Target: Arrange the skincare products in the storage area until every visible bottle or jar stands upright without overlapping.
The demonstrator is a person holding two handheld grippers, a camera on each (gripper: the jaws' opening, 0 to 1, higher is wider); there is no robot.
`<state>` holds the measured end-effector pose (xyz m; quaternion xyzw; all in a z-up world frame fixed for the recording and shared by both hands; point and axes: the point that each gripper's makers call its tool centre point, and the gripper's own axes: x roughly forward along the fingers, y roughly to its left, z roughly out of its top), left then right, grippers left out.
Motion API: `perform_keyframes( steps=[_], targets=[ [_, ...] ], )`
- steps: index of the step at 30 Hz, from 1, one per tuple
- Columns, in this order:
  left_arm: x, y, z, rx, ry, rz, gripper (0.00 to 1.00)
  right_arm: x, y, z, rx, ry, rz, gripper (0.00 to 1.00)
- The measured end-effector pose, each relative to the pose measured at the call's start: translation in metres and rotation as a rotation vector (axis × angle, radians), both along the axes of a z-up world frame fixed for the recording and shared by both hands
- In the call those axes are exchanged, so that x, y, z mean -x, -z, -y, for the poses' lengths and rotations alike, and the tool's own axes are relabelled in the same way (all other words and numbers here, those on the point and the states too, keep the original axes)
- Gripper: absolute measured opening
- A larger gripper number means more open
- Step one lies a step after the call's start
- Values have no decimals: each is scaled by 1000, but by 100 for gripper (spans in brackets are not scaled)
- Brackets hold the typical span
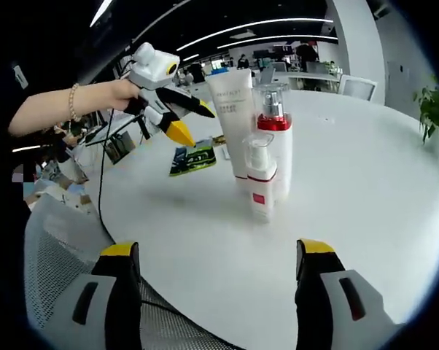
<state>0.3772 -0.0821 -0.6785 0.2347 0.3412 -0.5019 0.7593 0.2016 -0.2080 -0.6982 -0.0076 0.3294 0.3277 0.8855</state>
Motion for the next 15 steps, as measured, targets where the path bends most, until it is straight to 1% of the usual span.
perform_keyframes(
  steps=[3,6,9,13,14,15],
  targets=[
    [-9,4,5,-18,25,-8,82,0,0,0,1,2,-2,88],
    [-13,8,12,-34,50,-7,82,1,0,0,2,2,-5,88],
    [-21,20,14,-53,67,-24,82,1,1,0,4,1,-7,88],
    [-31,31,14,-70,85,-30,82,2,2,0,7,-3,-13,88],
    [-38,37,14,-72,87,-32,81,2,3,-1,7,-4,-16,88],
    [-41,40,14,-78,91,-31,81,2,4,-1,7,-5,-20,88]
  ],
)
